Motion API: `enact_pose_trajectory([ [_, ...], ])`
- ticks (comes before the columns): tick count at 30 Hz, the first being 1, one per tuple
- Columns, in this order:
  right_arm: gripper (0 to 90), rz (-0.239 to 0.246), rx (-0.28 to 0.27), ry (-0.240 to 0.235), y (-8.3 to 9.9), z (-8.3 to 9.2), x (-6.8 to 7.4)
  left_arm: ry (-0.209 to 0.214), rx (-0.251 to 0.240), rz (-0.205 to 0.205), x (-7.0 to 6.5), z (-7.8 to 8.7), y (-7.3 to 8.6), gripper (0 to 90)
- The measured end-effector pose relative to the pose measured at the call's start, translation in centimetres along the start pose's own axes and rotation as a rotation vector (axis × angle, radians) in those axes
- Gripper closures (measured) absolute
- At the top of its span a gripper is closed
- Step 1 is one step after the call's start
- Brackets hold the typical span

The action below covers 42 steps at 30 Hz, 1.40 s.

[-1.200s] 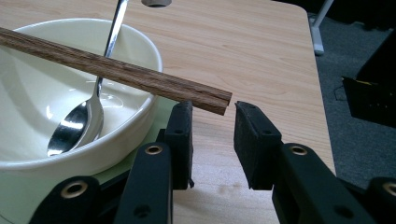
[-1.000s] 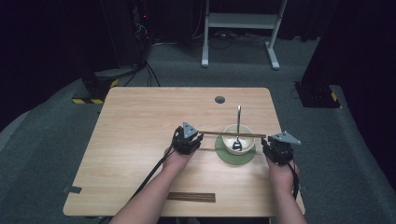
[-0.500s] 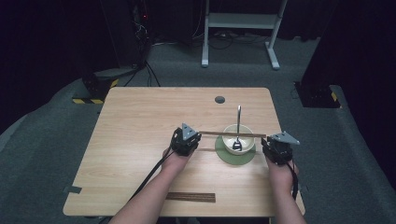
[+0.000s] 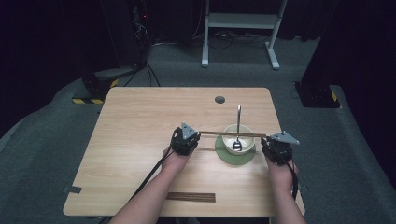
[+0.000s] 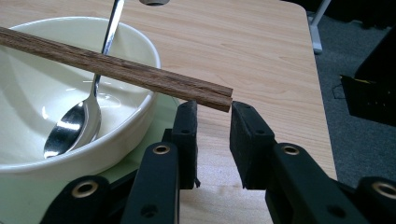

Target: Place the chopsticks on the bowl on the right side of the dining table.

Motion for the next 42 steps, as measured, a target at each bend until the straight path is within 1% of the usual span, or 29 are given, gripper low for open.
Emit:
enact_pose_trajectory([
  [5, 72.2, 0.001, 0.001, 0.000, 0.0, 0.0, 0.0, 0.002, 0.006, -0.001, 0.0, 0.0, 0.1, 80.2],
  [11, 73.6, 0.003, 0.001, 0.000, 0.1, 0.0, 0.0, 0.005, 0.001, 0.002, 0.0, -0.1, 0.0, 79.6],
  [18, 73.4, 0.003, 0.000, 0.001, 0.1, 0.0, 0.1, 0.003, 0.001, -0.001, 0.1, 0.0, 0.0, 79.7],
  [25, 67.8, -0.004, 0.000, 0.009, 0.1, 0.0, 0.0, 0.003, 0.006, -0.002, 0.1, 0.0, 0.1, 79.4],
  [29, 63.8, -0.006, 0.002, 0.007, 0.2, 0.0, 0.1, 0.006, 0.006, 0.004, 0.1, 0.0, 0.2, 76.6],
  [33, 57.2, -0.007, 0.001, -0.002, 0.3, 0.2, 0.3, 0.019, 0.008, 0.006, 0.1, 0.3, 0.3, 68.1],
  [37, 49.8, -0.021, -0.008, -0.022, 0.4, 1.0, 0.8, 0.040, 0.012, 0.029, 0.4, 0.7, 0.8, 56.6],
  [38, 47.3, -0.024, -0.011, -0.027, 0.5, 1.3, 1.0, 0.044, 0.013, 0.034, 0.5, 0.9, 0.9, 52.3],
  [40, 44.5, -0.020, -0.017, -0.030, 0.6, 1.6, 1.4, 0.049, 0.016, 0.028, 0.8, 1.2, 1.1, 46.1],
  [42, 42.1, -0.020, -0.022, -0.037, 0.8, 2.1, 1.8, 0.046, 0.020, 0.025, 1.0, 1.6, 1.5, 39.5],
])
Point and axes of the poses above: each handheld gripper's, and its own axes: z roughly backward along the jaws, y roughly out of its underside, x roughly to its left, the point moved 3 cm from there along -z, roughly forward along the jaws, and after that the axes turned 10 degrees about -z, right-handed, at the moved point
